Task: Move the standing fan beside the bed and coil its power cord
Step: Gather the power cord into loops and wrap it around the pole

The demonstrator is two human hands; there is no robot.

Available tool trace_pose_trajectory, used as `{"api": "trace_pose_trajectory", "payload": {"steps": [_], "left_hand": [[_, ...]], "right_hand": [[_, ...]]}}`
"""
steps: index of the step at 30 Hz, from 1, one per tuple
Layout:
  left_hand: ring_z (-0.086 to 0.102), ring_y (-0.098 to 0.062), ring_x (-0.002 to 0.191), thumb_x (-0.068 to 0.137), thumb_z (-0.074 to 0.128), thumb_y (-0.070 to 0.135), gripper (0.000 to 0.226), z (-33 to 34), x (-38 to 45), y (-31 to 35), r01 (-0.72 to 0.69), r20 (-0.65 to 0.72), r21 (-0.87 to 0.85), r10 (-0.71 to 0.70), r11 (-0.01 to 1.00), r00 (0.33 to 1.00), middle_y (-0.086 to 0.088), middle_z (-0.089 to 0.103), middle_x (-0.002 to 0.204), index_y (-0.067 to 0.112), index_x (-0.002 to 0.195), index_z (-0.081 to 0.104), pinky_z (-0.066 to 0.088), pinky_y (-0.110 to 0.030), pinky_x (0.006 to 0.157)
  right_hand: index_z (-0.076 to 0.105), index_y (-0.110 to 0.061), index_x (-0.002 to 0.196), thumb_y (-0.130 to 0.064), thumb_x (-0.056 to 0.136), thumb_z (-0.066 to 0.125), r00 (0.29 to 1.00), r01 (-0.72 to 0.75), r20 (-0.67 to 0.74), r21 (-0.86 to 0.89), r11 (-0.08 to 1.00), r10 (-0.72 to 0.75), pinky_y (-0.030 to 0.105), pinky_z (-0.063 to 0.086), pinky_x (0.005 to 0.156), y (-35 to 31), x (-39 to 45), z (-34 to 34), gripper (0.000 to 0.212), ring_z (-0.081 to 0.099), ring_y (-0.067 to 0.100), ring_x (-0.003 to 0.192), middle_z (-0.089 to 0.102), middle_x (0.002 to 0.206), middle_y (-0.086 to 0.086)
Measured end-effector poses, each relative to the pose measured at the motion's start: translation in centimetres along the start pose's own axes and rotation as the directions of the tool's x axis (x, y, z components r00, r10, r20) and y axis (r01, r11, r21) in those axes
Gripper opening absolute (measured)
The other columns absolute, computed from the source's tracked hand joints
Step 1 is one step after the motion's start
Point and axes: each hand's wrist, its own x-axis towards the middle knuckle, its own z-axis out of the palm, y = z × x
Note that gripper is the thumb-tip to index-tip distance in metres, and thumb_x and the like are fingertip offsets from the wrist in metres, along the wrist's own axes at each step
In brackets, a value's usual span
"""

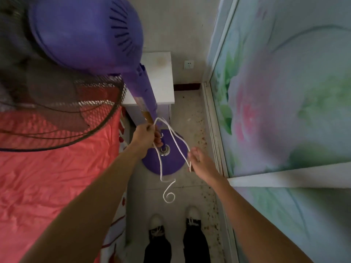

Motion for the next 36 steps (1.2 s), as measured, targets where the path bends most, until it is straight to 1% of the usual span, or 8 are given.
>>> {"api": "trace_pose_trajectory", "payload": {"steps": [5, 9, 14, 18, 21, 25, 30, 36], "left_hand": [[0.049, -0.011, 0.041, 0.105, 0.036, 0.013, 0.033, 3.0, 4.9, -3.2, 0.286, 0.062, -0.357, -0.283, 0.889, 0.957, -0.008, 0.051, 0.066, 0.005, 0.077, 0.053, 0.048, -0.018, 0.040], [0.049, -0.009, 0.032, 0.105, 0.035, 0.012, 0.036, 4.2, 6.7, -5.4, 0.363, 0.108, -0.539, -0.364, 0.760, 0.925, -0.006, 0.051, 0.057, 0.004, 0.074, 0.051, 0.044, -0.016, 0.036], [0.050, -0.010, 0.046, 0.105, 0.037, 0.013, 0.035, 4.8, 7.6, -5.6, 0.361, 0.139, -0.701, -0.378, 0.615, 0.915, -0.007, 0.051, 0.068, 0.001, 0.076, 0.053, 0.050, -0.019, 0.039], [0.056, -0.011, 0.048, 0.103, 0.044, 0.016, 0.027, 5.2, 7.6, -5.4, 0.275, 0.009, -0.516, -0.316, 0.811, 0.949, -0.009, 0.055, 0.072, 0.004, 0.083, 0.058, 0.054, -0.025, 0.049], [0.062, -0.017, 0.078, 0.096, 0.053, 0.045, 0.034, 6.0, 6.0, -6.2, 0.197, -0.071, -0.179, -0.212, 0.964, 0.975, -0.007, 0.064, 0.092, 0.014, 0.100, 0.065, 0.050, -0.030, 0.065], [0.062, -0.018, 0.106, 0.081, 0.066, 0.058, 0.057, 7.1, 3.1, -8.4, 0.283, 0.295, 0.028, -0.279, 0.959, 0.914, 0.000, 0.069, 0.111, 0.016, 0.119, 0.061, 0.040, -0.043, 0.096], [0.064, -0.020, 0.064, 0.102, 0.047, 0.019, 0.017, 6.2, 3.2, -9.0, 0.183, 0.227, -0.069, -0.164, 0.981, 0.960, -0.006, 0.062, 0.068, 0.010, 0.091, 0.055, 0.055, -0.039, 0.068], [0.036, -0.010, 0.040, 0.103, 0.042, 0.033, 0.021, 4.9, 2.6, -10.0, 0.373, 0.276, -0.268, -0.301, 0.888, 0.913, 0.002, 0.043, 0.055, 0.021, 0.087, 0.049, 0.046, -0.027, 0.043]], "right_hand": [[0.059, -0.015, 0.121, -0.040, 0.106, 0.031, 0.974, -0.158, 0.188, 0.176, 0.972, 0.124, 0.034, 0.050, 0.076, 3.2, 3.6, 1.8, 0.040, 0.062, 0.014, 0.070, 0.070, 0.112, 0.002], [0.068, -0.003, 0.106, -0.041, 0.107, 0.029, 0.968, -0.165, 0.219, 0.174, 0.971, 0.125, 0.033, 0.043, 0.084, 5.1, 4.5, 2.8, 0.055, 0.063, 0.020, 0.089, 0.072, 0.094, 0.009], [0.059, -0.009, 0.092, -0.040, 0.107, 0.026, 0.947, -0.210, 0.295, 0.273, 0.939, 0.126, 0.032, 0.040, 0.092, 4.3, 4.3, 3.4, 0.047, 0.063, 0.028, 0.106, 0.069, 0.110, 0.019], [0.046, -0.007, 0.096, -0.038, 0.107, 0.025, 0.935, -0.105, 0.354, 0.262, 0.959, 0.006, 0.029, 0.048, 0.063, 3.5, 3.6, 3.9, 0.040, 0.062, 0.017, 0.056, 0.064, 0.067, 0.012], [0.049, -0.010, 0.090, -0.038, 0.106, 0.028, 0.959, -0.087, 0.285, 0.295, 0.952, -0.001, 0.027, 0.048, 0.052, 3.5, 3.6, 4.2, 0.038, 0.049, 0.007, 0.044, 0.048, 0.061, 0.002], [0.053, -0.010, 0.092, -0.044, 0.105, 0.026, 0.960, -0.042, 0.280, 0.222, 0.974, -0.022, 0.037, 0.048, 0.064, 4.0, 3.4, 4.5, 0.045, 0.048, 0.009, 0.048, 0.054, 0.062, 0.001], [0.061, -0.019, 0.092, -0.066, 0.092, 0.037, 0.863, 0.084, 0.503, -0.035, 0.996, -0.055, 0.028, 0.049, 0.069, 6.3, 1.7, 4.2, 0.052, 0.058, 0.008, 0.069, 0.063, 0.078, -0.005], [0.065, -0.018, 0.101, -0.033, 0.096, 0.059, 0.862, 0.196, 0.507, -0.342, 0.919, 0.005, 0.030, 0.056, 0.079, 11.4, 1.8, 1.9, 0.018, 0.068, 0.017, 0.086, 0.068, 0.096, -0.002]]}}
